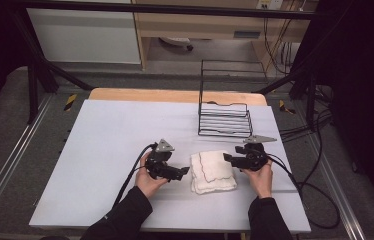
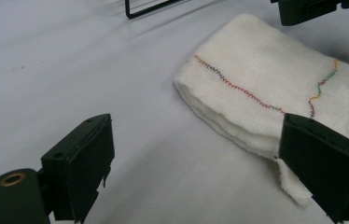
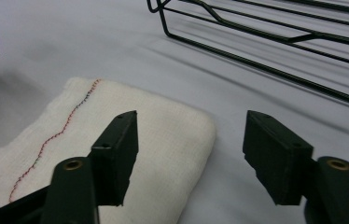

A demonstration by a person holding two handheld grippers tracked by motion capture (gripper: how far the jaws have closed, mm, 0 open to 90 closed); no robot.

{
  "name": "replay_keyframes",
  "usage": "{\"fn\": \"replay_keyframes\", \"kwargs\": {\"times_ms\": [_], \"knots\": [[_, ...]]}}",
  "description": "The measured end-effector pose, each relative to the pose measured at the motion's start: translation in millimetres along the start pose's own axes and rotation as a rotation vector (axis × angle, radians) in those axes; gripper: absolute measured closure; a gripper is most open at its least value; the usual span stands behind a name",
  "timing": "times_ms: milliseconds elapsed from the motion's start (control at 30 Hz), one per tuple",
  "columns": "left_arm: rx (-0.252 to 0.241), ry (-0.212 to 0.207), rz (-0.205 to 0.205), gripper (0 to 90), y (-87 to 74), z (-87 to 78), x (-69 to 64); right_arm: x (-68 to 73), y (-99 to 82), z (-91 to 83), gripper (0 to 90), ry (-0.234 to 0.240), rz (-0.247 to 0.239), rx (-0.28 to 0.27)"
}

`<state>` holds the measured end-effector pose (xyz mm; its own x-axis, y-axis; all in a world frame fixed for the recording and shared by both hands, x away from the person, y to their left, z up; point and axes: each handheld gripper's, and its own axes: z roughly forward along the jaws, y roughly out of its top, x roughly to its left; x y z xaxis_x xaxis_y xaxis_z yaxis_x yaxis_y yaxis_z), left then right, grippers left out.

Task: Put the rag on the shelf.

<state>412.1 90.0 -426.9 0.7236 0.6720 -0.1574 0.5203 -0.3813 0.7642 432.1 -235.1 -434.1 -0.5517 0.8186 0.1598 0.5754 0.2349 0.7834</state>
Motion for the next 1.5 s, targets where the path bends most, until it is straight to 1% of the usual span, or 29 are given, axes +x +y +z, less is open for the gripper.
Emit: {"fn": "replay_keyframes", "kwargs": {"times_ms": [33,67,100,133,167,200,233,267,400,500,567,633,667,733,767,800,867,967,1033,1067,1167,1233,1267,1300,1333,1367,1400,1467,1500], "knots": [[-0.003,0.003,-0.008,10.3,0.0,0.0,1.3,-2.5,-0.6,4.2,43.4,0.009,0.018,0.001],[-0.003,0.006,-0.010,10.5,0.0,-0.2,2.1,-3.6,-0.9,6.1,44.1,0.003,0.015,0.004],[-0.003,0.006,-0.012,10.8,0.1,-0.2,3.0,-4.9,-1.4,8.4,47.6,-0.003,0.008,0.017],[-0.003,0.010,-0.013,11.2,0.4,0.0,4.3,-5.7,-2.3,10.7,48.7,-0.001,0.014,0.033],[-0.003,0.010,-0.013,11.7,0.4,0.0,4.3,-7.0,-3.0,12.0,51.1,0.001,0.006,0.035],[-0.004,0.013,-0.014,11.9,0.5,0.1,4.9,-7.6,-4.0,13.1,53.9,0.007,0.012,0.040],[-0.004,0.015,-0.014,11.9,0.6,0.1,5.4,-7.6,-4.0,13.1,53.9,0.007,0.012,0.040],[-0.004,0.018,-0.019,12.7,0.6,0.7,6.1,-8.7,-4.5,14.4,56.3,0.020,0.022,0.050],[-0.002,0.022,-0.032,14.1,0.9,2.9,7.1,-10.4,-4.1,17.8,58.8,0.014,0.017,0.063],[0.005,0.029,-0.028,14.6,1.6,3.4,7.9,-10.5,-4.0,20.2,60.0,0.015,0.024,0.074],[0.004,0.025,-0.034,15.2,2.1,3.5,8.2,-10.0,-5.0,22.8,65.4,0.033,0.031,0.085],[0.000,0.033,-0.036,15.8,3.4,3.2,9.4,-9.4,-5.1,23.1,69.5,0.043,0.059,0.091],[-0.002,0.031,-0.046,15.8,4.3,3.9,10.0,-9.4,-5.1,23.1,69.5,0.043,0.059,0.091],[-0.005,0.039,-0.049,17.3,6.5,5.3,11.3,-8.0,-4.8,22.6,76.6,0.059,0.090,0.098],[-0.005,0.034,-0.057,17.3,7.2,6.4,11.5,-8.0,-4.8,22.6,76.6,0.059,0.090,0.098],[-0.002,0.036,-0.064,18.5,10.1,9.9,11.9,-7.6,-4.7,22.1,79.1,0.055,0.077,0.094],[-0.002,0.040,-0.066,19.3,11.3,11.8,11.7,-7.0,-4.4,21.6,80.3,0.053,0.073,0.092],[0.003,0.036,-0.074,22.9,14.9,18.2,10.6,-5.0,-3.4,16.8,81.6,0.053,0.065,0.070],[0.009,0.037,-0.070,25.0,20.5,27.8,7.0,-4.7,-3.1,13.7,81.8,0.051,0.055,0.057],[0.009,0.037,-0.070,26.1,20.5,27.8,7.0,-3.9,-3.3,12.1,81.8,0.050,0.051,0.042],[0.024,0.039,-0.066,28.9,25.7,37.1,3.7,-2.9,-3.6,10.0,81.8,0.045,0.042,0.040],[0.032,0.041,-0.062,34.6,28.2,44.9,1.4,-1.9,-4.6,8.3,81.6,0.041,0.024,0.039],[0.046,0.037,-0.067,36.9,30.0,52.4,-0.5,-1.6,-4.7,8.1,81.5,0.040,0.021,0.036],[0.046,0.037,-0.067,39.2,30.0,52.4,-0.5,-1.5,-4.8,8.0,81.5,0.039,0.020,0.035],[0.053,0.033,-0.068,39.2,30.8,55.7,-1.1,-1.5,-4.8,8.0,81.5,0.039,0.020,0.035],[0.061,0.035,-0.062,43.4,31.7,58.9,-1.6,-1.7,-5.0,8.3,81.4,0.037,0.014,0.034],[0.063,0.038,-0.065,43.4,32.0,60.8,-2.0,-1.7,-5.0,8.3,81.4,0.037,0.014,0.034],[0.079,0.042,-0.071,47.2,32.4,65.8,-0.9,-1.5,-5.1,8.8,81.2,0.035,0.015,0.033],[0.084,0.043,-0.076,52.1,32.3,67.5,-0.4,-1.8,-5.3,9.6,81.1,0.033,0.009,0.034]]}}
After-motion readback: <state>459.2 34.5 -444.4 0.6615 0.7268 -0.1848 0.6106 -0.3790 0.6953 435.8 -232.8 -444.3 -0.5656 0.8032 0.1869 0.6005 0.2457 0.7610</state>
